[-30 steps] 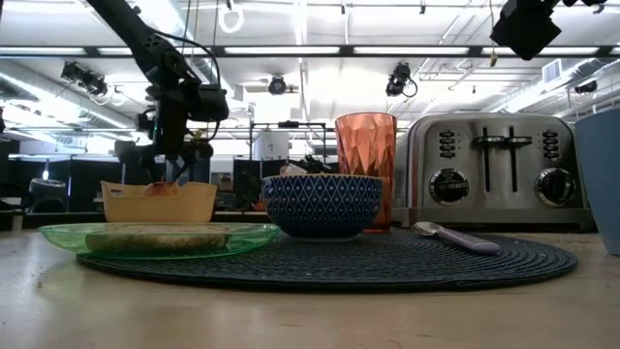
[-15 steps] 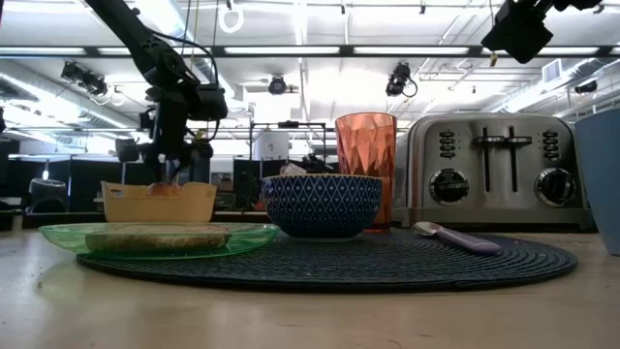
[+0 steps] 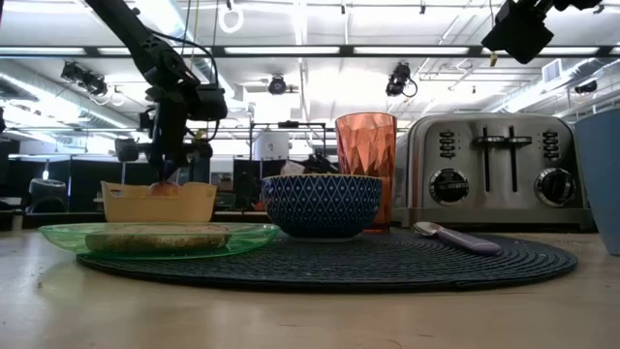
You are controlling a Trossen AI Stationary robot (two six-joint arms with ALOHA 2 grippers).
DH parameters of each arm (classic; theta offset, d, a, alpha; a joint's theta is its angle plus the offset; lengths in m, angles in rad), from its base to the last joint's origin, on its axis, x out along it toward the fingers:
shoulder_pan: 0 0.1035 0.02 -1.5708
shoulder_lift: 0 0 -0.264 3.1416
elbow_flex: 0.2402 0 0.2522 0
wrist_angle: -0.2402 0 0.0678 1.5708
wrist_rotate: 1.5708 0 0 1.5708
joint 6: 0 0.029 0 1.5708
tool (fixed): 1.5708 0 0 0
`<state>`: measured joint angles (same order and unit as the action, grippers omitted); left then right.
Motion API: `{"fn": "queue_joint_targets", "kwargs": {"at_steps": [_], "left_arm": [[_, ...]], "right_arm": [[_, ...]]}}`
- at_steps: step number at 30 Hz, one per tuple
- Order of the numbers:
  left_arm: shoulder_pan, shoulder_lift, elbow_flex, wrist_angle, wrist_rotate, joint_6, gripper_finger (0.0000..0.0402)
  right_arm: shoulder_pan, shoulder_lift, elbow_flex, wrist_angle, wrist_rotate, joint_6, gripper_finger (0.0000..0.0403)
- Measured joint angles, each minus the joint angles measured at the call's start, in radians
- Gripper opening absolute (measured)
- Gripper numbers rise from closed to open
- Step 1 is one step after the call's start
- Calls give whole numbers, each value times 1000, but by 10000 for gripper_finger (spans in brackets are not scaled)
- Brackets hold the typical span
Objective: Arrange a breakfast setting
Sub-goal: Put the apple on the dark blue table mat to the left of the orange glass
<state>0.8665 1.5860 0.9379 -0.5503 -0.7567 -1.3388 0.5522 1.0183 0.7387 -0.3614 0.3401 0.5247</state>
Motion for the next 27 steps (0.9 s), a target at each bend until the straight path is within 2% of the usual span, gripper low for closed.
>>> {"fn": "queue_joint_targets", "kwargs": {"at_steps": [4, 14, 27], "left_arm": [[-2, 0, 0, -1, 0, 0, 21], [-21, -27, 0, -28, 16, -3, 19], [-98, -93, 0, -62, 15, -2, 19]], "right_arm": [[0, 0, 0, 0, 0, -1, 288], [0, 0, 0, 0, 0, -3, 288], [10, 0, 0, -1, 0, -3, 288]]}}
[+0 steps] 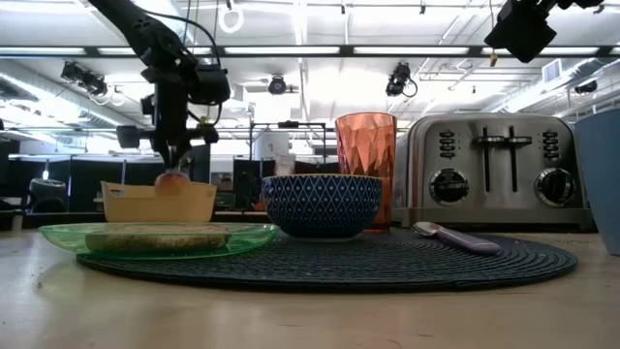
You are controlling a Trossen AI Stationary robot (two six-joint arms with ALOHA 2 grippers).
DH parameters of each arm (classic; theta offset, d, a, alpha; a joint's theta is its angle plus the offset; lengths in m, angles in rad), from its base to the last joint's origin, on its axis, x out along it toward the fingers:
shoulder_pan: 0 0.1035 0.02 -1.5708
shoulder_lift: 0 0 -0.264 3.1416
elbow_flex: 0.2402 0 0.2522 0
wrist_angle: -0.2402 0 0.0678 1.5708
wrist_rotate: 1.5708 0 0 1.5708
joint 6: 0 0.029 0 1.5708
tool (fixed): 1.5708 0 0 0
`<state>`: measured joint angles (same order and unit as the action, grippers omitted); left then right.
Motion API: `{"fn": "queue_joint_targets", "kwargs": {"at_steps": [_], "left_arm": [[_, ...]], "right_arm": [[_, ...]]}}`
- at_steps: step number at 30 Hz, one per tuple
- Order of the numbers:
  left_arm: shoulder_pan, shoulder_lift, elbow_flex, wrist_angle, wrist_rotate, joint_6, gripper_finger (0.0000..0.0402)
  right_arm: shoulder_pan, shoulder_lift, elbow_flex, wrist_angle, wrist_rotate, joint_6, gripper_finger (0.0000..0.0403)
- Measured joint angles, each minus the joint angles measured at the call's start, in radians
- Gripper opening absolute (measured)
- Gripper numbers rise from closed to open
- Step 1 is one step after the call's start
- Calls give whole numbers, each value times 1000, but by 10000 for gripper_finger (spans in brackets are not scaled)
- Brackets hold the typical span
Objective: Arrange a breakfast setting
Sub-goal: Put the apple on the dark blue table mat to the left of the orange glass
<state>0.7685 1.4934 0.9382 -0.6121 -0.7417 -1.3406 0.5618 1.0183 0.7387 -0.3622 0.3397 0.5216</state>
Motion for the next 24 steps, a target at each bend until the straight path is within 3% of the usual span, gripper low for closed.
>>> {"fn": "queue_joint_targets", "kwargs": {"at_steps": [24], "left_arm": [[-156, -233, 0, -73, -25, 50, 19]], "right_arm": [[29, 0, 0, 0, 33, -1, 288]]}}
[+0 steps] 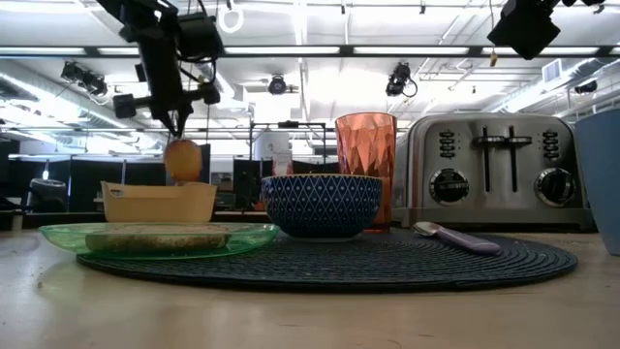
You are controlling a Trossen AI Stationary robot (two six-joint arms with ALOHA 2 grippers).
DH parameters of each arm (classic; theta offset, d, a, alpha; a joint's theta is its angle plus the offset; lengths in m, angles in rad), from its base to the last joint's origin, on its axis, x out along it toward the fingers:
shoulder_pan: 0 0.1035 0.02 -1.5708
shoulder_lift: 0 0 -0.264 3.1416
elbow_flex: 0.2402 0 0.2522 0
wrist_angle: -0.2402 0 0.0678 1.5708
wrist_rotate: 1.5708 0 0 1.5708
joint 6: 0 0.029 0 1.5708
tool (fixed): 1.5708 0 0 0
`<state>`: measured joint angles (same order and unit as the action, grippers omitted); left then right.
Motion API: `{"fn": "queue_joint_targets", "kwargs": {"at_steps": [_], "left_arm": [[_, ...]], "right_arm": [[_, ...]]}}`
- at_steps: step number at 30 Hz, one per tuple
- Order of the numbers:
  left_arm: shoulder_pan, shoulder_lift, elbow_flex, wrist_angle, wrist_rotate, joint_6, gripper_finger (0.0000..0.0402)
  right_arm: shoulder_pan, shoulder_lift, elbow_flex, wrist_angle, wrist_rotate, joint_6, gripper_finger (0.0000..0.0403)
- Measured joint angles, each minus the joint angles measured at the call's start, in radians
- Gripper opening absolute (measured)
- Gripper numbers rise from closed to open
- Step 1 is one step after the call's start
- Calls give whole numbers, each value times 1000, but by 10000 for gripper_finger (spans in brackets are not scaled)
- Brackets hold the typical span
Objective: Arrange a breakfast setting
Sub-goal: Put the apple on the dark blue table mat to the left of the orange glass
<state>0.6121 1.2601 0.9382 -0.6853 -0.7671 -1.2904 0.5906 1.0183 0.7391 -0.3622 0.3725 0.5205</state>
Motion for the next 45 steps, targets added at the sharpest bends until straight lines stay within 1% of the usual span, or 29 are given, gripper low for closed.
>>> {"fn": "queue_joint_targets", "kwargs": {"at_steps": [5, 14, 22, 28, 34, 37, 38, 40, 45], "left_arm": [[-83, -39, 0, 2, 2, 42, 19], [-308, -58, 0, 46, 1, 34, 19], [-542, -35, 1, 121, -55, 9, 19], [-662, 9, 0, 185, -92, -7, 19], [-738, 106, 1, 294, -94, -7, 19], [-761, 164, 2, 356, -94, -7, 19], [-767, 176, 1, 353, -91, -7, 19], [-777, 212, 1, 389, -97, -7, 19], [-794, 286, 1, 414, -98, -18, 19]], "right_arm": [[0, 0, 0, 0, 0, -5, 288], [-1, 0, 0, 0, 0, -18, 288], [-4, 0, 0, 2, 1, -19, 288], [-6, 0, 0, 21, 6, -24, 288], [-8, 0, 0, 47, 20, -27, 288], [-8, 1, 1, 54, 19, -27, 288], [-8, 1, 1, 58, 19, -27, 288], [-8, 1, 1, 56, 2, -26, 288], [-8, 0, 0, 55, -32, -8, 288]]}}
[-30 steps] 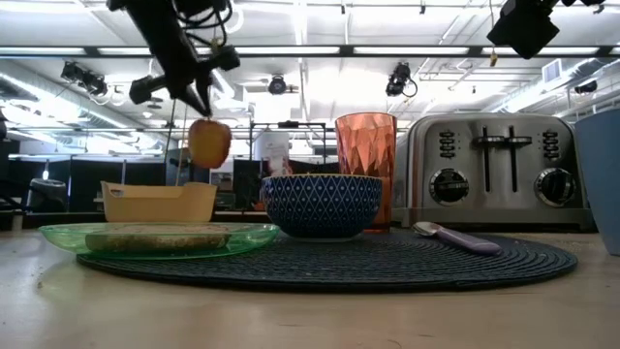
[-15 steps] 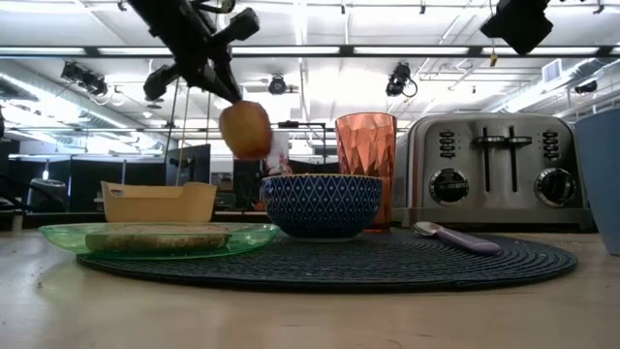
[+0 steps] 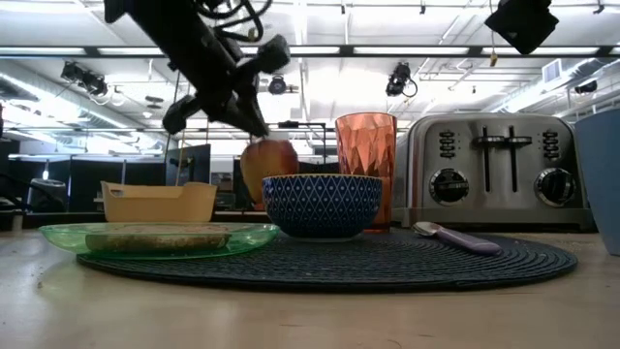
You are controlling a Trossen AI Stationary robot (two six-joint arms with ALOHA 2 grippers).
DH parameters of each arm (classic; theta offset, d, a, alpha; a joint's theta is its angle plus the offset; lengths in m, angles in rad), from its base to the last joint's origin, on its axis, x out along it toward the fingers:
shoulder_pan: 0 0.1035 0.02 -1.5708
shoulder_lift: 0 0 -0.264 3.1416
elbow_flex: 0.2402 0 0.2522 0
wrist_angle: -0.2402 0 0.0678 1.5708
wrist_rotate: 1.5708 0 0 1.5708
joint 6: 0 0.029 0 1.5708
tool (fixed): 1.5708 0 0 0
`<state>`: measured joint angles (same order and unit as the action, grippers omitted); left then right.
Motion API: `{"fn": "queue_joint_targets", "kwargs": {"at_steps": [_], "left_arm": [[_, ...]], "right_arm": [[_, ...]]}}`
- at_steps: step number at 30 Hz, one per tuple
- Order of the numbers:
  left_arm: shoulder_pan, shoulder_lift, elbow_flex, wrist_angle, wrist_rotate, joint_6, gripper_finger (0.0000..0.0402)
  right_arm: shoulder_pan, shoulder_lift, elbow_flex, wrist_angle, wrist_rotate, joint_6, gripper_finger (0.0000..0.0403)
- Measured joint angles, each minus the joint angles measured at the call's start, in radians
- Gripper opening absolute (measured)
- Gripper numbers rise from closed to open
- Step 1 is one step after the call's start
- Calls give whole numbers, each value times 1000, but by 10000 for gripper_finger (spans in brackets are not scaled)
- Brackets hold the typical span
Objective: Arrange a breakfast setting
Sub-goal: Put the apple on the dark blue table mat to the left of the orange glass
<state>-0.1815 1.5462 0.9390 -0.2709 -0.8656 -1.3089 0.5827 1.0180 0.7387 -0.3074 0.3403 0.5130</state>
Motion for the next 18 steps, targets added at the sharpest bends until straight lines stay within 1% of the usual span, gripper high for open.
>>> {"fn": "queue_joint_targets", "kwargs": {"at_steps": [4, 10, 18], "left_arm": [[-7, 47, 0, 6, 3, -15, 19], [-7, 98, 0, 22, 6, -15, 19], [-8, 123, 0, 12, 3, -1, 19]], "right_arm": [[0, -2, 0, -1, -25, 19, 288], [0, -5, 0, -2, -31, 37, 288], [0, -5, 0, -1, -46, 45, 288]]}}
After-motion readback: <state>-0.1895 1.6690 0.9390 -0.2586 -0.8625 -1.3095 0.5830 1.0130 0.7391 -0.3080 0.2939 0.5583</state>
